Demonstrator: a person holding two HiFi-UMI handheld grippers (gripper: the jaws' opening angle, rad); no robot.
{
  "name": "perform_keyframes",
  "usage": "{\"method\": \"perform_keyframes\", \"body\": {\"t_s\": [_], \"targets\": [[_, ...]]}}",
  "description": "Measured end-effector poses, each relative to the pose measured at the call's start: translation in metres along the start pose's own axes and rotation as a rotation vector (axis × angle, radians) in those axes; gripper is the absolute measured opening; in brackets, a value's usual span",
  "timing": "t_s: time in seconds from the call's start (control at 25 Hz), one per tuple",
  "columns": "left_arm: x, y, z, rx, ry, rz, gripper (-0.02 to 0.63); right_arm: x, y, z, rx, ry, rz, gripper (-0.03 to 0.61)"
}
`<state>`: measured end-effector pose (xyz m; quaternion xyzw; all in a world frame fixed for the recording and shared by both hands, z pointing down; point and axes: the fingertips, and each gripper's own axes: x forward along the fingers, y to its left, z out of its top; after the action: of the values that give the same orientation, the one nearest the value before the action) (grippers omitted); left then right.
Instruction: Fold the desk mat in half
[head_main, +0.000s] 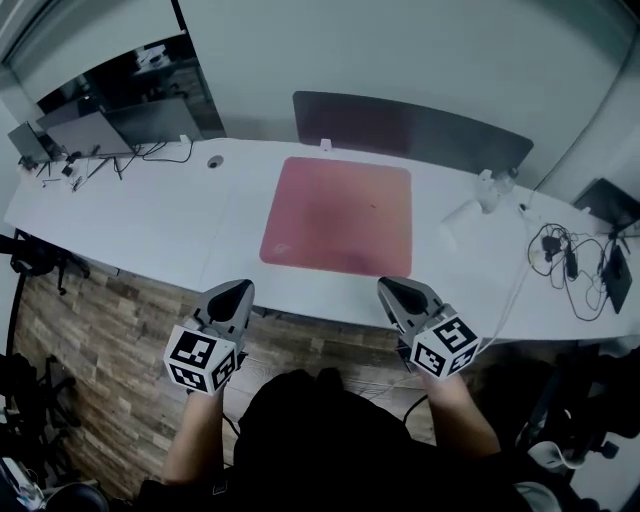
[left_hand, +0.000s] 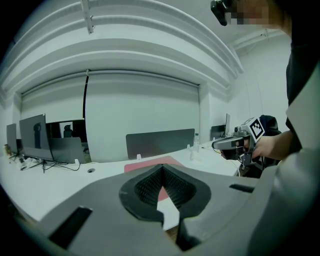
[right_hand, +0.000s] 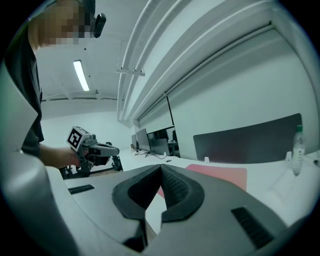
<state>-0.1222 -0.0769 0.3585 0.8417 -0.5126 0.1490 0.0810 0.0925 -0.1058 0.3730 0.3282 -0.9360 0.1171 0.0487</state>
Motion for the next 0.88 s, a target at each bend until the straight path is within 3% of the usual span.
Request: {"method": "perform_keyframes", "body": {"t_s": [0.36, 0.88], "targets": [[0.045, 0.025, 0.011, 0.008, -0.025, -0.103, 0.003, 0.005, -0.023, 0.008, 0.004, 0.013, -0.14, 0.0], [0.08, 0.077, -0.005, 0.045, -0.012, -0.253, 0.003, 0.077, -0.012, 0.006, -0.04, 0.098, -0.281, 0.0]]}}
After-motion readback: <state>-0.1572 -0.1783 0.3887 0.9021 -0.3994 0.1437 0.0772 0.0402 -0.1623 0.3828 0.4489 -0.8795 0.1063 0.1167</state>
